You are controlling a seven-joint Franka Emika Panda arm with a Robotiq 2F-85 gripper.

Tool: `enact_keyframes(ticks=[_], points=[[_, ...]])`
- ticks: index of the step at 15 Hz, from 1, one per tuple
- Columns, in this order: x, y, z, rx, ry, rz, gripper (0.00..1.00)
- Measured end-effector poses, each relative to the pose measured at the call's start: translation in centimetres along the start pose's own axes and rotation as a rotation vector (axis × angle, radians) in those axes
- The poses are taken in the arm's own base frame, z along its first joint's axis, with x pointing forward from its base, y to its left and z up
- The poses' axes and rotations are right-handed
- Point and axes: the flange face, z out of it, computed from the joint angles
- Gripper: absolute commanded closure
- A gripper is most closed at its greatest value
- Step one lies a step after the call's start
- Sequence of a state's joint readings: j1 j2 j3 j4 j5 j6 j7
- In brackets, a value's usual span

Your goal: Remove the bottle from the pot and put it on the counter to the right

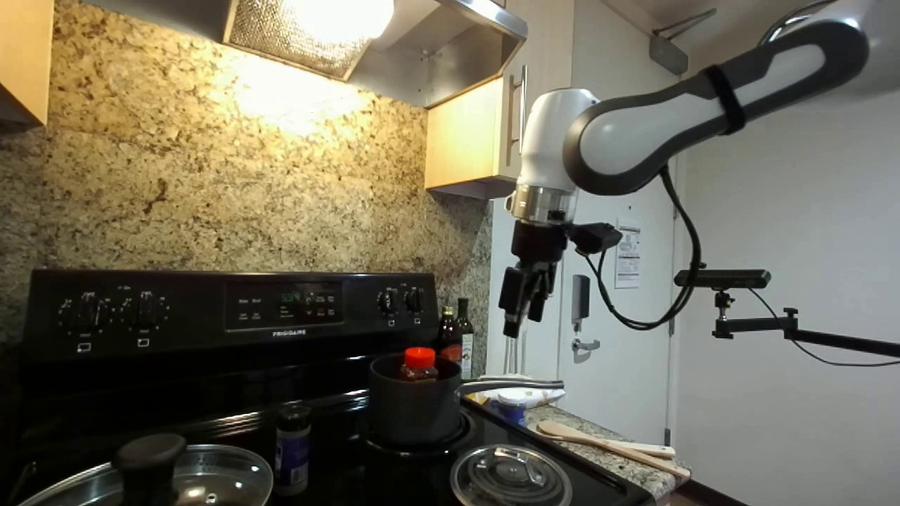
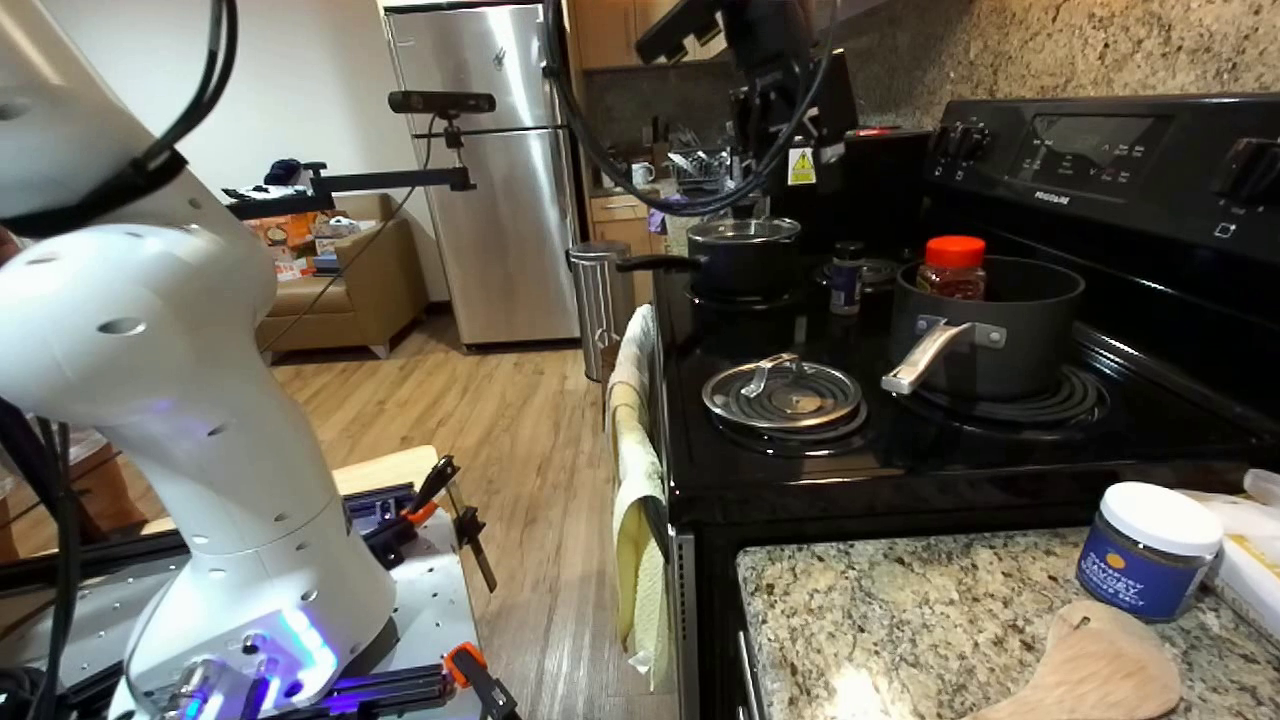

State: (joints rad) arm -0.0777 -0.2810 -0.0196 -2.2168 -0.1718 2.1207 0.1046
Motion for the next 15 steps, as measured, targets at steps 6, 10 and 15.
enact_keyframes(ticks=[6,10,15], points=[[9.8,0.6,1.4,-0.009,0.024,0.221,0.00],[14.6,0.7,3.2,-0.015,0.036,0.368,0.00],[18.1,0.4,5.3,-0.017,0.035,0.484,0.00]])
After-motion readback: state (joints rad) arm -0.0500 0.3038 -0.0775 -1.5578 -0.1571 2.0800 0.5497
